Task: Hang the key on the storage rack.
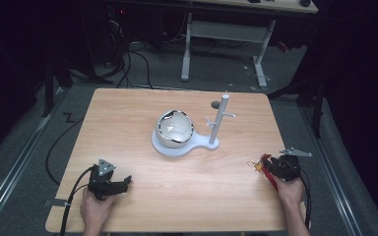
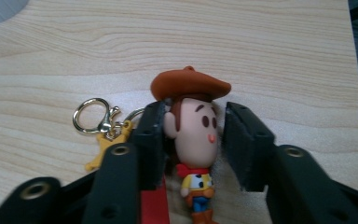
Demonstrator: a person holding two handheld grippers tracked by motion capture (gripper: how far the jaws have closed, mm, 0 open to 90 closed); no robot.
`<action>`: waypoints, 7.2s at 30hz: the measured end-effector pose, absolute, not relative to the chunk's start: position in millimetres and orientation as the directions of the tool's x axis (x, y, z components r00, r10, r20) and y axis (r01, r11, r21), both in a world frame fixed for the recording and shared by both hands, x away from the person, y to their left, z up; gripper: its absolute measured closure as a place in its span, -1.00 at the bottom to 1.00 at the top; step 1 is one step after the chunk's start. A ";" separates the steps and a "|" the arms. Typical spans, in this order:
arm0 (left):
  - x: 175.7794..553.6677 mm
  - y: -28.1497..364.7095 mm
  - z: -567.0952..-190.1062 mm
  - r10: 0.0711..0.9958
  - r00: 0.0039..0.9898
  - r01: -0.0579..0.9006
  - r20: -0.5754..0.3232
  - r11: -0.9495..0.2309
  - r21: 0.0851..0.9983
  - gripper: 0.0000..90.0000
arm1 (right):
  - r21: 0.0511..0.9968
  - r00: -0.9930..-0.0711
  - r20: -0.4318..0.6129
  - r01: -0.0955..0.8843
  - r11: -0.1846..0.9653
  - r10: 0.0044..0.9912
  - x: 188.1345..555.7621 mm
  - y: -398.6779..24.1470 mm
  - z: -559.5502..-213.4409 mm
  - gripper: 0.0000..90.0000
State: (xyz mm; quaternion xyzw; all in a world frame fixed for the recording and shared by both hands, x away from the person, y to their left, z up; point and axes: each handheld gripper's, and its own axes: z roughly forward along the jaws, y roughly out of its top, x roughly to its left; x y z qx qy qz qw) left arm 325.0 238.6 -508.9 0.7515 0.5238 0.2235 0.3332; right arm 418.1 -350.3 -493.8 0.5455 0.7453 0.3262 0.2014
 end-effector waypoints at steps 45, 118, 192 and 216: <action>325.0 238.7 -508.9 0.936 0.352 0.638 -0.014 -0.229 0.735 -0.65 | 0.836 -0.440 -0.019 0.486 0.256 0.898 380.4 -336.7 -417.1 0.50; 325.0 238.8 -508.9 0.936 0.351 0.638 -0.014 -0.228 0.735 -0.64 | 0.915 -0.649 -0.106 0.232 0.329 0.753 404.4 -252.4 -298.9 0.50; 324.9 238.8 -508.9 0.936 0.351 0.638 -0.014 -0.228 0.735 -0.64 | 0.853 -0.615 0.013 0.419 0.313 0.788 446.8 -223.7 -389.6 0.47; 325.0 238.8 -508.9 0.936 0.351 0.638 -0.014 -0.228 0.735 -0.64 | 0.872 -0.575 0.043 0.420 0.250 0.817 435.7 -240.9 -393.3 0.17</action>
